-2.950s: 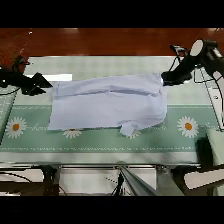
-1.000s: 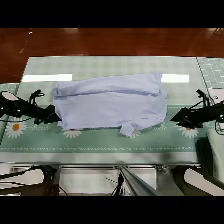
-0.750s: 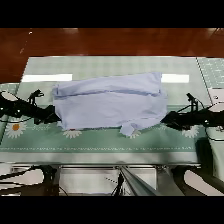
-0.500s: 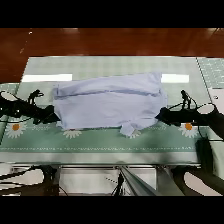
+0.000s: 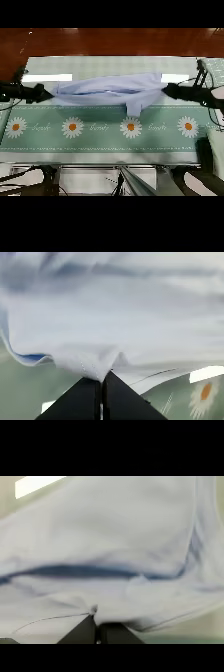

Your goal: Fold the shirts.

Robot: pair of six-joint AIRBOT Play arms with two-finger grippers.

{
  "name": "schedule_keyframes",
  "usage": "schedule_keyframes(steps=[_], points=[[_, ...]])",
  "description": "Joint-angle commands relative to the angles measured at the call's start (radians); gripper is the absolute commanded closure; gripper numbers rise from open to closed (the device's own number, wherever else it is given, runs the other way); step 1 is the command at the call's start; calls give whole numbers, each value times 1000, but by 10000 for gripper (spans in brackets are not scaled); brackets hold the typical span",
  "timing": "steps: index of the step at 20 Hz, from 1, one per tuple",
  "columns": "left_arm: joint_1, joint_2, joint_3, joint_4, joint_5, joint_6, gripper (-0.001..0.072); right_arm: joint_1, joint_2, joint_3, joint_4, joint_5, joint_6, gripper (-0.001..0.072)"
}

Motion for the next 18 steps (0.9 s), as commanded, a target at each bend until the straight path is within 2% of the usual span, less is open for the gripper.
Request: schedule_keyframes(steps=[1,3,8,12,13,14,15,16,17,18], points=[[-32,1,100,-111,186,38,687,27,-96,188,16,-165,-16,688],[-76,-22,103,-111,315,38,687,50,-228,288,16,-219,-16,687],[-177,-142,104,-109,536,39,686,96,-505,479,17,-304,-9,687],[-179,-234,104,-109,562,39,679,95,-620,518,7,-298,34,686],[-175,-251,104,-109,554,38,605,95,-636,518,7,-283,34,685],[-174,-262,104,-109,541,39,449,95,-641,518,5,-270,32,649],[-174,-267,104,-109,539,39,281,95,-639,518,-8,-267,32,484],[-173,-266,104,-108,539,39,171,92,-628,518,-23,-265,27,294],[-167,-261,106,-107,531,39,163,84,-607,518,-55,-259,-13,229],[-154,-256,119,-106,504,39,164,76,-579,518,-126,-250,-63,229]])
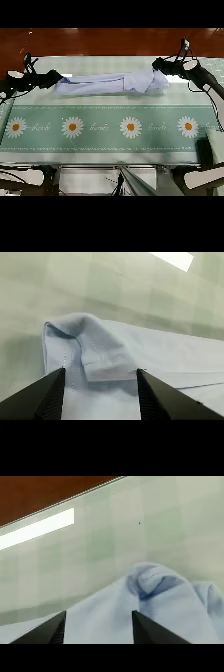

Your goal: Fold the shirts.

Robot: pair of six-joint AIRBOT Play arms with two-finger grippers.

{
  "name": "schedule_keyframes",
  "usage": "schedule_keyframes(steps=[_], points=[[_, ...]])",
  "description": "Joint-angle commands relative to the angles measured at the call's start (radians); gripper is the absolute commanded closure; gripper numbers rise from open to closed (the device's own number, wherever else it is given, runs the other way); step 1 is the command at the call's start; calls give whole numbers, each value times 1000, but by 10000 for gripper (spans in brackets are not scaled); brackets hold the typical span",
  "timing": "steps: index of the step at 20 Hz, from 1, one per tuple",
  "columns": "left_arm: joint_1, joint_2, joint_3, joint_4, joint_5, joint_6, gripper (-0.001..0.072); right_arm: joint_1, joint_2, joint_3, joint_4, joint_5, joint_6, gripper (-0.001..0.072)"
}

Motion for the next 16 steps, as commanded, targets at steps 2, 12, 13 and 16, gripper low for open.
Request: schedule_keyframes(steps=[2,12,13,16], points=[[41,0,54,2,-121,0,164,-40,92,7,-344,39,-95,233],[79,48,151,2,-375,3,164,-331,7,7,-160,523,206,107],[76,48,151,2,-384,3,164,-325,-32,7,-75,535,180,106],[64,48,151,2,-407,3,165,-266,-125,7,187,501,51,106]])
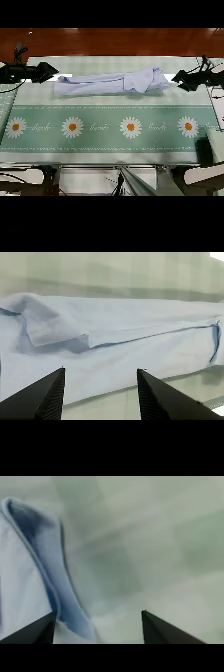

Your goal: Fold the shirts.

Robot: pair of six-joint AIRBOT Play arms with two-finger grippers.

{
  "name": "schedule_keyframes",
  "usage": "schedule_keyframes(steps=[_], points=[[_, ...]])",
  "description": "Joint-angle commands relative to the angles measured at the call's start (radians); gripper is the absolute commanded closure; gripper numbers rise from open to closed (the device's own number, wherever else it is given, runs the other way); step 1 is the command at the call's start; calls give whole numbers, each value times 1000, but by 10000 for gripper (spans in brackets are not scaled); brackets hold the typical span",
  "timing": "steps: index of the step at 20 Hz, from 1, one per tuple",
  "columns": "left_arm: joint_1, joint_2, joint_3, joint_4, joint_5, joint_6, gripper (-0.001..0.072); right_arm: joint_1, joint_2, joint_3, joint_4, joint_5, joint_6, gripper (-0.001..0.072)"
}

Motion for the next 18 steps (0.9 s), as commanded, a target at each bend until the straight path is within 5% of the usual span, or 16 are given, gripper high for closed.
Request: schedule_keyframes(steps=[1,5,6,8,9,12,14,16,18], points=[[-12,4,3,0,-30,2,165,47,-100,1,364,3,-137,106],[-31,4,3,0,-27,2,167,161,-134,1,483,-146,-167,115],[-36,4,3,-1,-28,2,167,186,-135,1,486,-180,-169,164],[-49,4,3,-1,-30,2,167,217,-131,3,499,-203,-229,584],[-56,4,3,-1,-31,1,167,219,-122,9,512,-177,-267,687],[-91,4,3,-1,-31,1,183,214,-44,12,472,-74,-322,685],[-130,4,3,-1,-30,-3,272,214,48,12,368,-13,-309,686],[-187,4,3,-2,-31,-27,414,218,154,12,238,37,-231,686],[-265,4,3,-5,-31,-103,434,231,264,12,119,76,-152,686]])
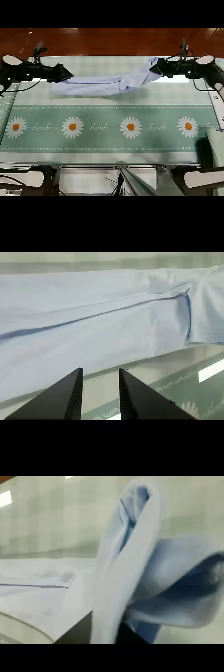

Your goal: Fold the shirts.

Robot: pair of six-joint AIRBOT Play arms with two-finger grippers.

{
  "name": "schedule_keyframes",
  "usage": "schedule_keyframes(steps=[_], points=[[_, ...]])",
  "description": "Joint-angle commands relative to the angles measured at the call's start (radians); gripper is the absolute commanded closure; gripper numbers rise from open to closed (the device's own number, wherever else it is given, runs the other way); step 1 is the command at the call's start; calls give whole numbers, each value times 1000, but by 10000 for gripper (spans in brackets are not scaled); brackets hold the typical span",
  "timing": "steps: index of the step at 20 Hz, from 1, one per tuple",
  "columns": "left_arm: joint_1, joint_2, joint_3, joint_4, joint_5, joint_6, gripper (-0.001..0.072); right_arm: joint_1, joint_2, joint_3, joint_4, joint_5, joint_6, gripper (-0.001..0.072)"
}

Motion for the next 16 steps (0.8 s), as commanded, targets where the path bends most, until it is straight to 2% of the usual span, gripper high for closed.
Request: schedule_keyframes(steps=[1,3,6,7,12,14,16], points=[[-124,1,1,-12,5,-79,480,26,188,0,-238,81,137,686],[-224,1,0,-26,17,-82,589,68,290,0,-368,99,227,686],[-394,1,-10,-27,88,-115,609,137,401,0,-509,140,332,686],[-447,0,-16,-27,120,-118,688,160,429,0,-539,156,361,686],[-668,-23,-32,-26,286,-146,686,277,535,0,-645,209,479,686],[-712,-51,-32,-37,295,-195,686,327,573,0,-691,239,522,686],[-760,-92,-32,-97,284,-201,687,372,601,0,-746,270,565,686]])
